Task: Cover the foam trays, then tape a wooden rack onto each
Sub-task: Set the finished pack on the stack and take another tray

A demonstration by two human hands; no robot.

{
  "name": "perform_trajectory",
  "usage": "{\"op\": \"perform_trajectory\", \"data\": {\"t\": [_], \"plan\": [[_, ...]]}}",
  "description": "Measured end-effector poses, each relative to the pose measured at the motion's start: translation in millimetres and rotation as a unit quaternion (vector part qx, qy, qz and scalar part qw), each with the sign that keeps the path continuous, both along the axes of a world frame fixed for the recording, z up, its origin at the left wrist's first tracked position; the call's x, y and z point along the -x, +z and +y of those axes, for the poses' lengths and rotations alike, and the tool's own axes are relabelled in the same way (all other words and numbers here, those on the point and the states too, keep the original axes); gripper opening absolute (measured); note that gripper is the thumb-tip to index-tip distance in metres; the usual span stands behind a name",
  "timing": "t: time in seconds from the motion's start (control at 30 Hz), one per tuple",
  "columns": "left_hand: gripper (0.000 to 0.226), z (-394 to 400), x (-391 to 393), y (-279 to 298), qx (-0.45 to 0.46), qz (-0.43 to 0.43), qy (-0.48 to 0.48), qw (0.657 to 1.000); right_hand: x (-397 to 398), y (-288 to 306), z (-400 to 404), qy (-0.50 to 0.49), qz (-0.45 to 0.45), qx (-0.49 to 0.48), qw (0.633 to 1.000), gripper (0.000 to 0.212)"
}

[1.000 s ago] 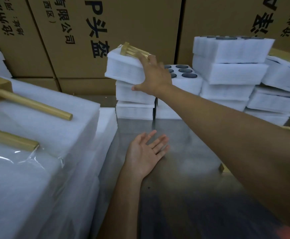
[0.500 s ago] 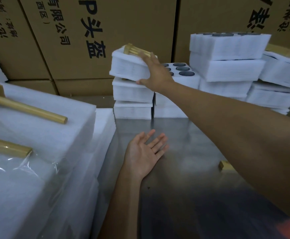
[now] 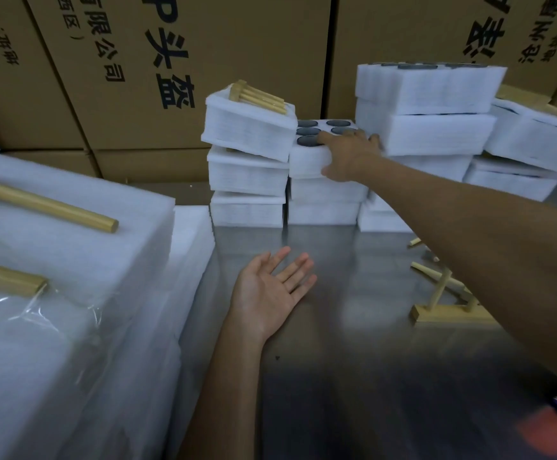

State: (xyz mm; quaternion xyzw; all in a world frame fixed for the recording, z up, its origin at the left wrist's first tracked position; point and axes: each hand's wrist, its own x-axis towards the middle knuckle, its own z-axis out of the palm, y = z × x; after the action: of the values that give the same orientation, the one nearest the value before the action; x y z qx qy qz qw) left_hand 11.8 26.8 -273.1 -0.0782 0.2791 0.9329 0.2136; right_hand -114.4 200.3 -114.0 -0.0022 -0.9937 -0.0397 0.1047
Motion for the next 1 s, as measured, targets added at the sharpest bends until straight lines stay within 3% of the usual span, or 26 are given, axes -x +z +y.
{"op": "perform_trajectory", "data": {"t": [0.53,0.83,1.0], "plan": [[0.04,-1,-4,5,-0.001,0.006,0.025,1.0,-67,-1,4,0.044,0.015,0.043,0.998,0.066],[0.029,0,-24,10,0.02,0.029,0.129,0.991,-141,-12,3,0.07,0.053,0.068,0.994,0.064],[0.029,8,-44,19,0.092,0.056,0.189,0.976,-206,-28,-3,0.102,0.072,0.078,0.989,0.057]]}}
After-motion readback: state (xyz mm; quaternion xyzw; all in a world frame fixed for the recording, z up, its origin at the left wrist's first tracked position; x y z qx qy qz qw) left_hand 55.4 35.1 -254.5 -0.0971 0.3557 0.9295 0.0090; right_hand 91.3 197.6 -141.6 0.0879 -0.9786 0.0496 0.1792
